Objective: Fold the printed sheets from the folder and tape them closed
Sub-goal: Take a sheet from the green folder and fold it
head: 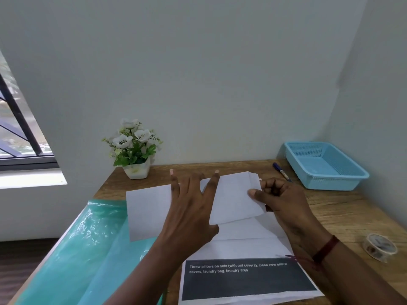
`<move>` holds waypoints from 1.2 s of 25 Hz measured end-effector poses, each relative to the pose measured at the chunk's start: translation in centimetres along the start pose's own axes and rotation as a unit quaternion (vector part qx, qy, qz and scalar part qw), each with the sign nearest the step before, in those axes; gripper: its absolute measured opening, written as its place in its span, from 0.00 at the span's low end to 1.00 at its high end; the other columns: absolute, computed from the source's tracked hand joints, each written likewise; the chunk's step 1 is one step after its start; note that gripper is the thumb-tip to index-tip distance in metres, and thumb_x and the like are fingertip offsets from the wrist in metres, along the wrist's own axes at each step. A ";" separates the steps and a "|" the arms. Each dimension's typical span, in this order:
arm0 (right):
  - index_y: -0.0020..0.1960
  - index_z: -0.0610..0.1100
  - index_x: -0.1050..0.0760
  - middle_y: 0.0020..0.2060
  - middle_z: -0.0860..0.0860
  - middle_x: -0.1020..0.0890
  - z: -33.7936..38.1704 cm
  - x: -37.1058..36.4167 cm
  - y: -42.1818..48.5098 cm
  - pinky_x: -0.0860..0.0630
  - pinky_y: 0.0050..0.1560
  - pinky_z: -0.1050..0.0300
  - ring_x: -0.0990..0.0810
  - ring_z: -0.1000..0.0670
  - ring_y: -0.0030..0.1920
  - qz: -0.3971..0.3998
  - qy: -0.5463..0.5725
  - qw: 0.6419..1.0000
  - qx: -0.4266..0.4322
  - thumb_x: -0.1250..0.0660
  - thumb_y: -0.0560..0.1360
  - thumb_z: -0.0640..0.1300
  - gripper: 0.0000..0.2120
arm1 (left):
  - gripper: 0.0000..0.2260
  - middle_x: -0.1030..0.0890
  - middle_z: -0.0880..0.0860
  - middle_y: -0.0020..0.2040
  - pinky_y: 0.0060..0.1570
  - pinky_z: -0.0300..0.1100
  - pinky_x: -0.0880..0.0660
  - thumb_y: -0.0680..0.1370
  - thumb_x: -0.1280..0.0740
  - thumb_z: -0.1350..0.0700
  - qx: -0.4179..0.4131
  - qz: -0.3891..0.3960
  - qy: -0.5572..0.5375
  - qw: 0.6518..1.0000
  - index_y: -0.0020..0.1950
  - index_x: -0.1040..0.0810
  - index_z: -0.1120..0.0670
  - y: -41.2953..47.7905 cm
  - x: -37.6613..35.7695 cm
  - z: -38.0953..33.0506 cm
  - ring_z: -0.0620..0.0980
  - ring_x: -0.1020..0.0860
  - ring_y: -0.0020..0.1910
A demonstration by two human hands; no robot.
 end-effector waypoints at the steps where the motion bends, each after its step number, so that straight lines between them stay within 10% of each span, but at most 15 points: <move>1: 0.42 0.40 0.19 0.34 0.46 0.15 -0.2 0.0 0.1 0.20 0.40 0.51 0.16 0.48 0.36 0.005 0.000 1.000 -0.009 0.23 0.67 0.36 0.07 | 0.53 0.29 0.60 0.61 0.71 0.69 0.53 0.57 0.22 0.42 -0.001 -0.003 0.001 1.000 0.77 0.41 0.57 0.0 0.1 -0.1 0.60 0.31 0.64; 17: 0.35 0.43 0.21 0.31 0.46 0.17 0.1 -0.5 -0.3 0.22 0.35 0.56 0.18 0.49 0.34 0.006 -0.026 0.999 0.025 0.22 0.67 0.40 0.08 | 0.54 0.27 0.64 0.59 0.70 0.72 0.52 0.54 0.19 0.49 0.013 -0.004 0.065 0.998 0.76 0.39 0.58 -0.1 0.8 -0.7 0.63 0.27 0.59; 24: 0.41 0.45 0.17 0.42 0.47 0.13 -0.6 -1.1 -0.5 0.19 0.49 0.48 0.14 0.45 0.45 0.047 -0.014 0.998 -0.032 0.29 0.74 0.44 0.05 | 0.53 0.27 0.64 0.58 0.70 0.72 0.54 0.54 0.19 0.50 0.011 -0.017 0.068 0.997 0.75 0.39 0.57 0.0 1.1 -1.2 0.63 0.27 0.58; 30: 0.48 0.45 0.16 0.42 0.51 0.13 -0.9 -1.5 -0.7 0.20 0.39 0.63 0.14 0.52 0.42 0.070 -0.017 0.996 -0.056 0.28 0.73 0.44 0.05 | 0.53 0.27 0.63 0.58 0.70 0.72 0.54 0.54 0.19 0.47 0.005 -0.011 0.060 0.998 0.74 0.39 0.56 -0.1 0.8 -1.1 0.62 0.27 0.59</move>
Point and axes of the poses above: each hand's wrist, its own y-axis towards the middle knuckle, its own x-axis out of the back of the hand, z = x × y, the point moved 8 cm from there along y, towards the middle knuckle
